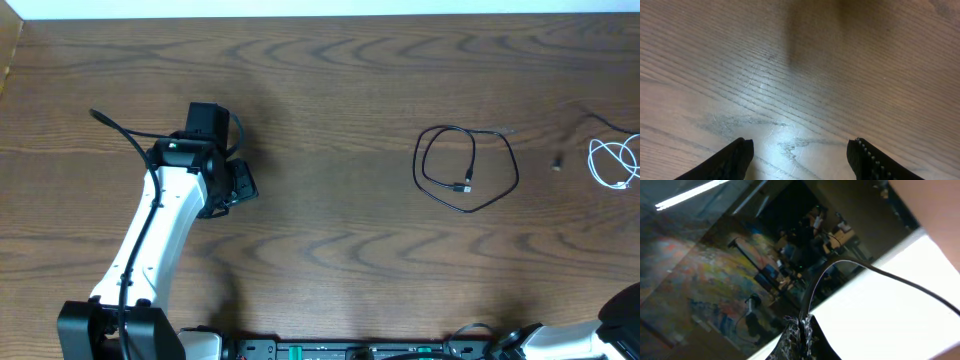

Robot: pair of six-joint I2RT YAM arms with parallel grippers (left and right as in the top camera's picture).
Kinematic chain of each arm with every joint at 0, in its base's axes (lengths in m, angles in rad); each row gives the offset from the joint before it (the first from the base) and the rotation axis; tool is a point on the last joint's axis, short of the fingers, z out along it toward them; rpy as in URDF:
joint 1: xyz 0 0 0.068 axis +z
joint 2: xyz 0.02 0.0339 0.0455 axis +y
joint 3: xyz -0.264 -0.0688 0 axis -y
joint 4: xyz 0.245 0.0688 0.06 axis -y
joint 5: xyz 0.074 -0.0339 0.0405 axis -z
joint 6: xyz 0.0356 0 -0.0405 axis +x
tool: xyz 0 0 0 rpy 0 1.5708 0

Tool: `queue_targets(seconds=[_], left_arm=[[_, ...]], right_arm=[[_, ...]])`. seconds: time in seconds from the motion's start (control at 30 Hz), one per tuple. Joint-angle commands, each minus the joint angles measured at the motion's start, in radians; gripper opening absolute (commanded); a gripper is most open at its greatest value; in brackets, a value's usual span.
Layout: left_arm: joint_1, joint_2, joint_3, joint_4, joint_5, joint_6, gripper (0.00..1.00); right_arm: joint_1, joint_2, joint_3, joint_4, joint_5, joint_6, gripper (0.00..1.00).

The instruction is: Untangle cables

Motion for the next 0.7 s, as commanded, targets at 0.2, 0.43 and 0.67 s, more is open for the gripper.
queue_targets(seconds=[0.2,0.43,0.67], left_arm=[[0.002,0.008,0.000,-0.007,-0.008,-0.010,0.66],[0.002,0.008,0.000,-0.007,-0.008,-0.010,0.65],[0.002,0.008,0.000,-0.007,-0.008,-0.009,0.65]], right_arm=[[-0.004,-0.003,0.007,-0.397,0.161,-0.296,0.01],[0.063,0.034,0.006,-0.718,0.489,-0.478,0.01],[0.158,0.132,0.006,-0.858,0.586,-0.624,0.01]])
